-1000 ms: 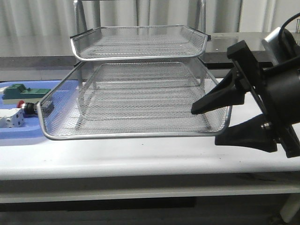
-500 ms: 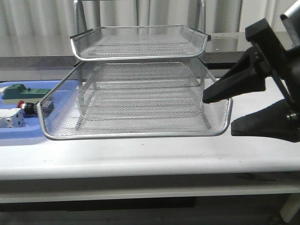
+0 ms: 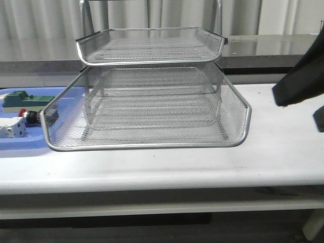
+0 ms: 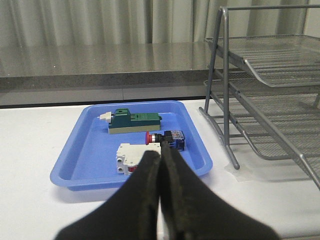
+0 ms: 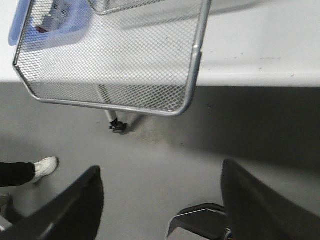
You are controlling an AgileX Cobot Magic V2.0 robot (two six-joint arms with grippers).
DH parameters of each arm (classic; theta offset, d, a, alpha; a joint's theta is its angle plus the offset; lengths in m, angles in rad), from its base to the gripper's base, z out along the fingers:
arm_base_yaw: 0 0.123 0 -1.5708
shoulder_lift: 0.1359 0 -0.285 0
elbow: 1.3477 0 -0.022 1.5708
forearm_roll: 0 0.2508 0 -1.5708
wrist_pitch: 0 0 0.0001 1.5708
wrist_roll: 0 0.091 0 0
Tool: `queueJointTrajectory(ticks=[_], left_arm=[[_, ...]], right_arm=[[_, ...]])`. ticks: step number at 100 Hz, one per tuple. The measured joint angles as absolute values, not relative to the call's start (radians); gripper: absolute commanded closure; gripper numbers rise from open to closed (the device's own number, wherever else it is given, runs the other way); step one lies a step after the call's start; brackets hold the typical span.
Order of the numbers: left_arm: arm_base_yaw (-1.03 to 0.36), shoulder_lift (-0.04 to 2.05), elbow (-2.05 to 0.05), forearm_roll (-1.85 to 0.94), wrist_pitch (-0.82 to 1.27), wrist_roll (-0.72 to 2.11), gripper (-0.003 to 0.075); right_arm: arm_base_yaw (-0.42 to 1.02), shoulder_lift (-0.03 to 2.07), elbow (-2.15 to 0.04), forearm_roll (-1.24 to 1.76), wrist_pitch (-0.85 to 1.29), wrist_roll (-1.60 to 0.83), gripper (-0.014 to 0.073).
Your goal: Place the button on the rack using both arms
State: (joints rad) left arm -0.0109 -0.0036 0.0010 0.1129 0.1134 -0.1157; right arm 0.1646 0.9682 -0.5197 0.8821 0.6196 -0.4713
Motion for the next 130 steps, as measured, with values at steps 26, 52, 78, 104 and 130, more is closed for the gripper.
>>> queueJointTrajectory(ticks=[26, 52, 78, 104, 130], left_arm=[[-0.011, -0.004, 0.001, 0.113, 0.113, -0.116, 0.0741], [-0.011, -0.004, 0.001, 0.113, 0.113, -0.116, 0.0741], [-0.011, -0.004, 0.001, 0.113, 0.113, -0.116, 0.0741], [-0.011, -0.004, 0.001, 0.113, 0.115, -0.116, 0.0741], [-0.011, -0.004, 0.001, 0.113, 0.115, -0.116, 0.0741]], right_arm=[[0.165, 0.841, -0.682, 0.356, 0.802, -0.086, 0.0087], [0.165, 0.737, -0.770, -0.011, 1.007, 0.148, 0.0087], [0.165, 0.612, -0.774, -0.091, 1.084, 0.192, 0.0087], [0.165, 0.583, -0.774, -0.094, 1.069, 0.192, 0.0160], [0.165, 0.583, -0.774, -0.096, 1.040, 0.192, 0.0600]])
